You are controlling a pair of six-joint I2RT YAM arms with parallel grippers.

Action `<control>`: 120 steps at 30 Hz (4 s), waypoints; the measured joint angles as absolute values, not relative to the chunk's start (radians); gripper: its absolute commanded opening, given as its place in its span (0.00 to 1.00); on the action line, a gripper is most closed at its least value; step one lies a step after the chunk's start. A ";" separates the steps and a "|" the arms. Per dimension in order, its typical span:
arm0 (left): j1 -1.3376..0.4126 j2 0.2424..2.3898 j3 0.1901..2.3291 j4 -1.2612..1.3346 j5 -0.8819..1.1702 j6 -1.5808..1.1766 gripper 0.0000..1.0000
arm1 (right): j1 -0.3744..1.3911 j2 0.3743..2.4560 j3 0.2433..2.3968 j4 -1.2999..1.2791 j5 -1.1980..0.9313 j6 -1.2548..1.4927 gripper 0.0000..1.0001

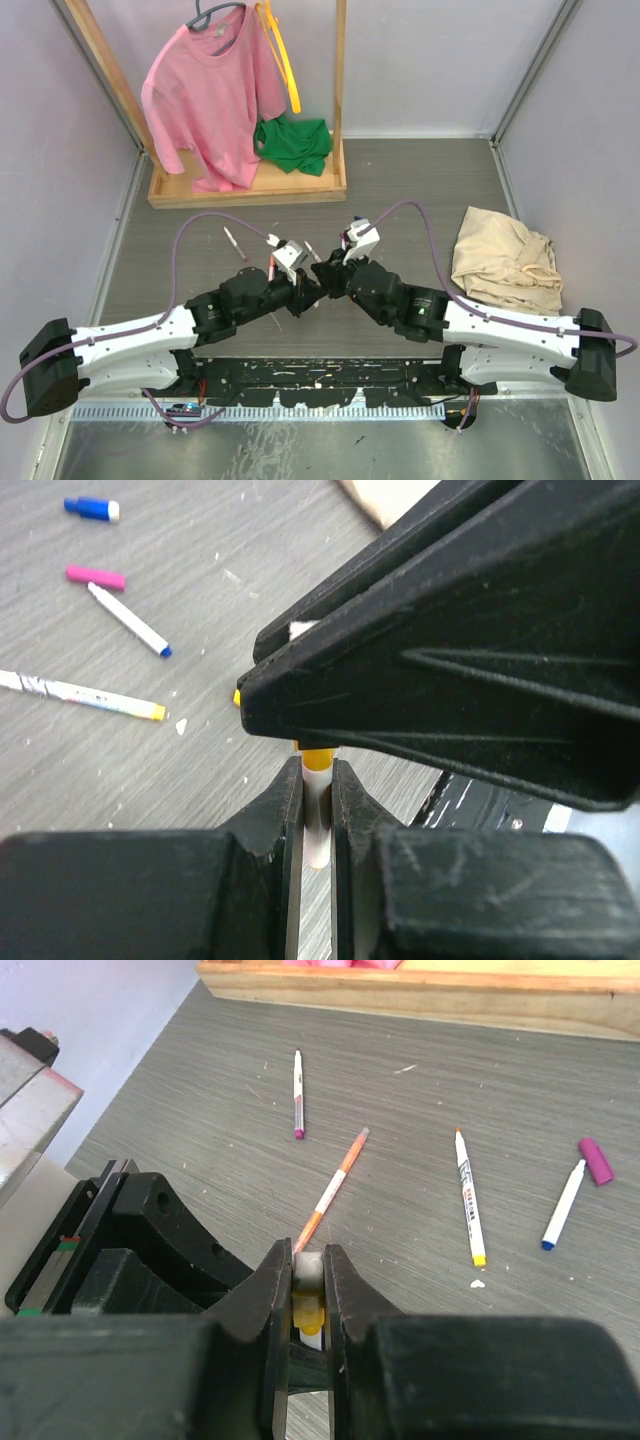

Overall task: Insert the pens into the pen caps
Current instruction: Press the pen cap onto the pen, then place the pen at the center of the board.

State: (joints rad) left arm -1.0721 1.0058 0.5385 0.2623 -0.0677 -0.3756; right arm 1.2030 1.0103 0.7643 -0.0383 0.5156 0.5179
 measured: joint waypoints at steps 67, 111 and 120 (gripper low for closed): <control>-0.963 0.900 0.751 -0.459 -0.076 -0.440 0.00 | 1.243 0.817 0.879 -0.127 0.635 0.482 0.58; -0.512 1.538 0.880 -0.717 -0.033 -0.430 0.31 | 1.238 0.758 0.667 -0.316 0.540 0.683 0.59; -0.512 1.337 0.880 -0.729 -0.034 -0.434 0.34 | 1.235 0.734 0.688 -0.430 0.543 0.723 0.59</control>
